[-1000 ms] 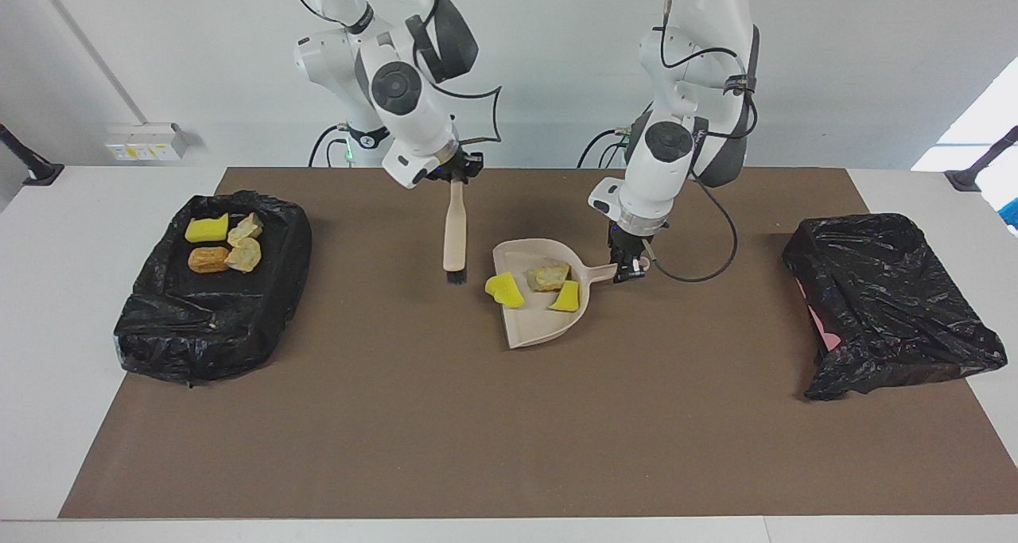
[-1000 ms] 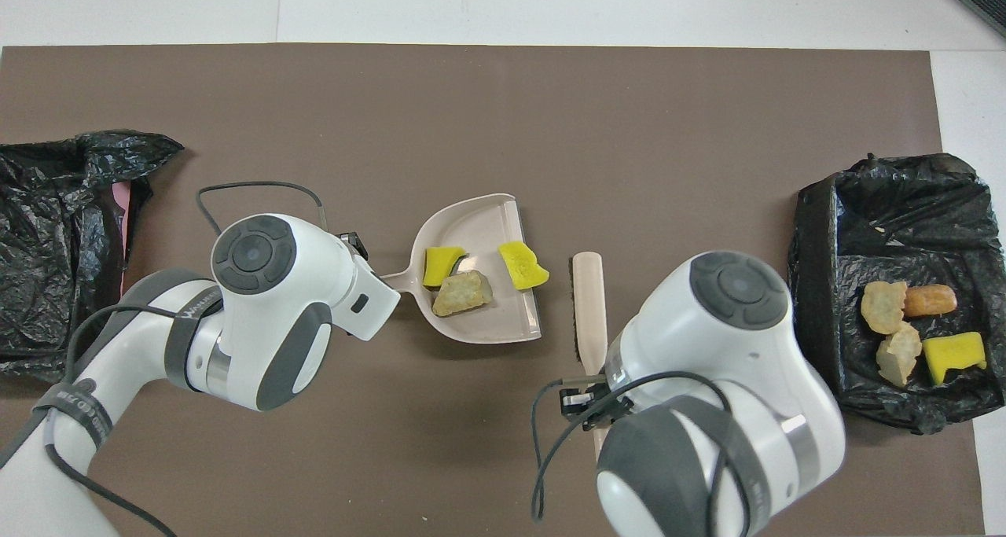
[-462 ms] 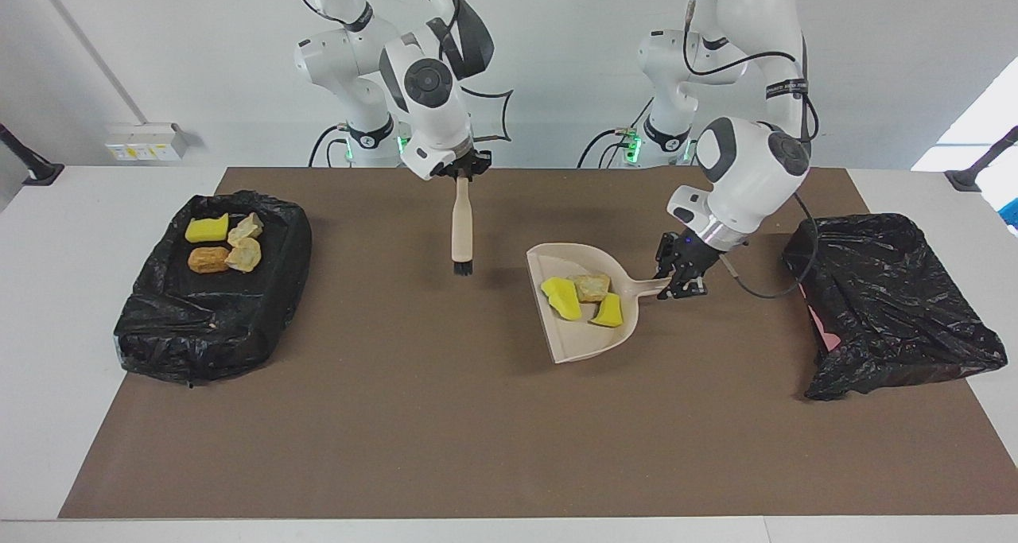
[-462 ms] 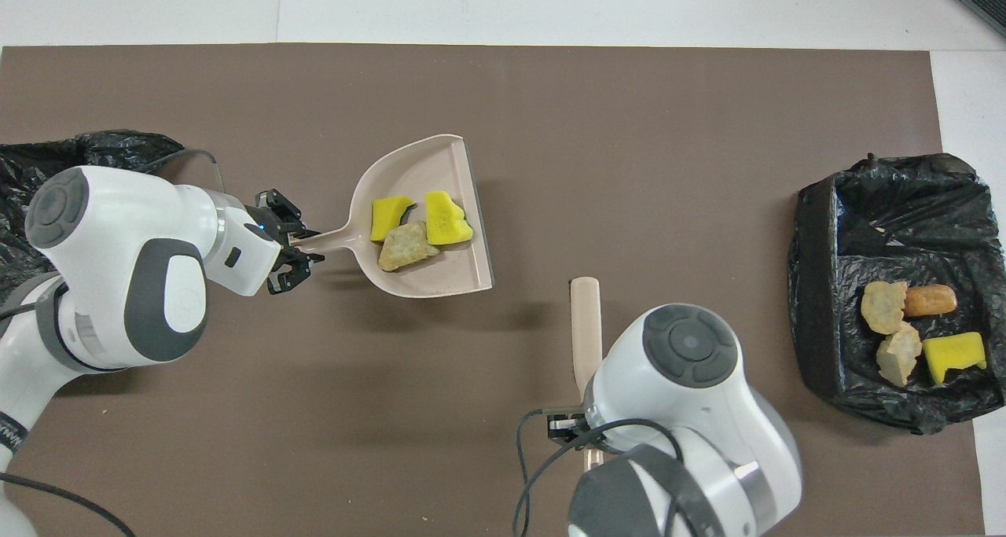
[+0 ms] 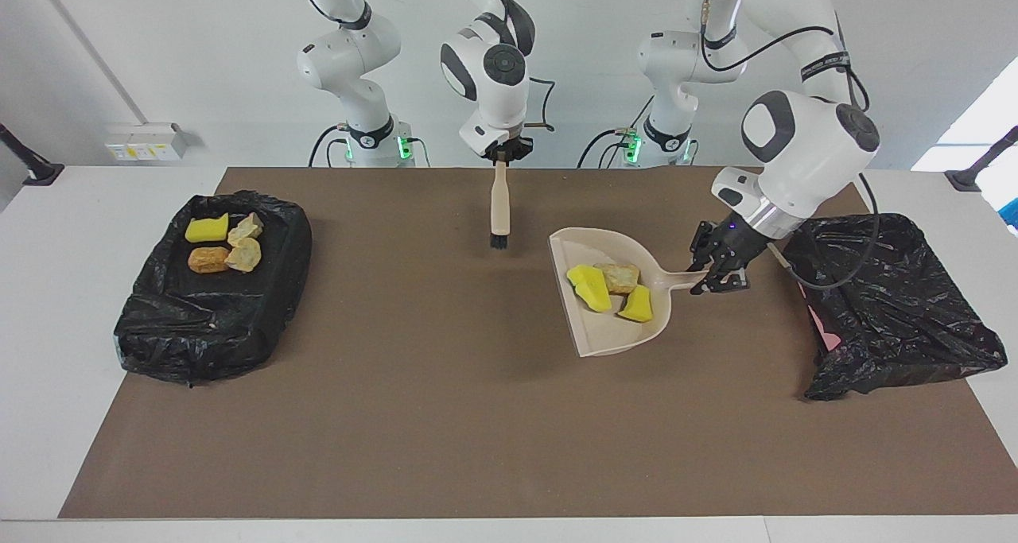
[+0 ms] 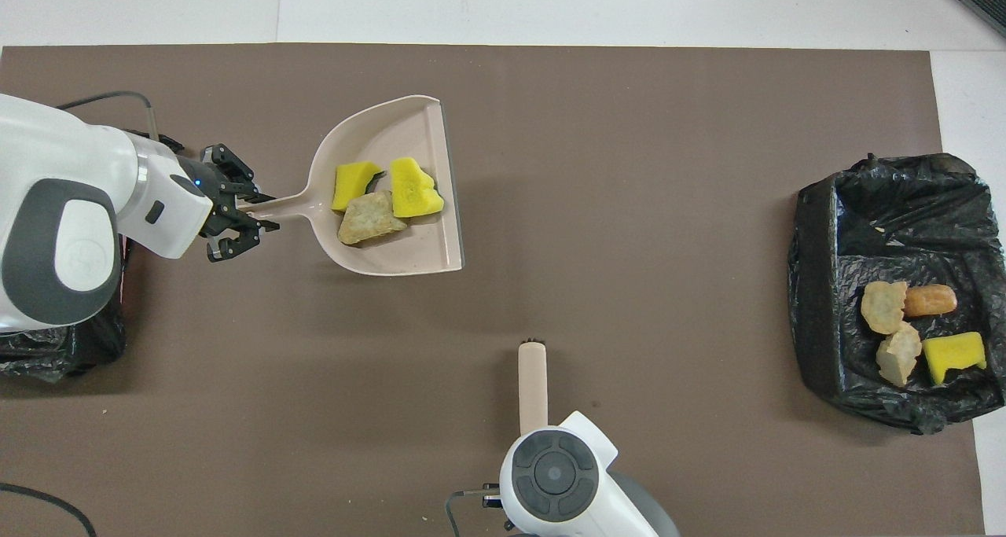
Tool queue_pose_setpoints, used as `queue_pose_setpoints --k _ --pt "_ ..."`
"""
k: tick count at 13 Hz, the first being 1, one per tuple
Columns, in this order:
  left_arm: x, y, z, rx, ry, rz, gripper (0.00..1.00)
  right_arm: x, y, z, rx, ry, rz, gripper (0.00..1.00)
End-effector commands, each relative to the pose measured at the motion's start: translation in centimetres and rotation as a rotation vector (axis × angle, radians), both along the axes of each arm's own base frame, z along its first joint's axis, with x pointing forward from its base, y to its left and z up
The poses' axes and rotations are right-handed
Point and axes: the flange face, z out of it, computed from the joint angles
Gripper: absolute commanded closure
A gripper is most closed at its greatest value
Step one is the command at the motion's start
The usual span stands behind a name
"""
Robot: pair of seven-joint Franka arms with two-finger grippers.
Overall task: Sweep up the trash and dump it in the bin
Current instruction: 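Carry the loaded dustpan with the left gripper over the nearest black bag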
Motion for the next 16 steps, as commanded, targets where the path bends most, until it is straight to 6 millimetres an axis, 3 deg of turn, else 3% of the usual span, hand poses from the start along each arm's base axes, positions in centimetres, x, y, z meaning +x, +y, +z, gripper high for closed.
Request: queue_pose_setpoints --k 1,3,4,8,9,10,11,14,16 --pt "1.4 2.3 2.1 0.026 0.016 -0.002 1.0 -1.3 0.4 -3.2 0.022 -0.041 0.027 1.0" --pt "1.4 3.3 4.7 0.076 0.021 -0.025 1.0 -1.2 0.2 -3.4 0.022 -0.043 0.023 1.0" --pt "1.6 5.9 5.1 0.083 0.034 0.0 1.0 -1.2 -0.4 -3.9 0.022 -0.036 0.038 1.0" --pt "1.4 15.7 5.2 0.125 0.023 0.051 1.0 -0.8 -0.6 -4.2 0.03 -0.037 0.061 0.55" --pt "1.3 17.9 5.2 0.142 0.022 0.079 1.0 -0.4 -0.4 -4.2 0.034 -0.038 0.065 0.37" --pt "0.9 20.2 5.0 0.195 0.026 0.095 1.0 0.1 0.2 -3.7 0.047 -0.043 0.083 0.0" --pt "0.4 22.9 5.2 0.235 0.027 0.11 1.0 1.0 0.6 -2.8 0.066 -0.056 0.088 0.0" --pt "-1.8 31.6 5.5 0.295 0.0 0.083 1.0 6.3 -0.9 1.0 0.116 -0.129 0.023 0.0" --pt "-3.0 35.3 5.9 0.366 -0.015 0.041 1.0 10.2 -3.1 3.1 0.13 -0.184 -0.031 0.0"
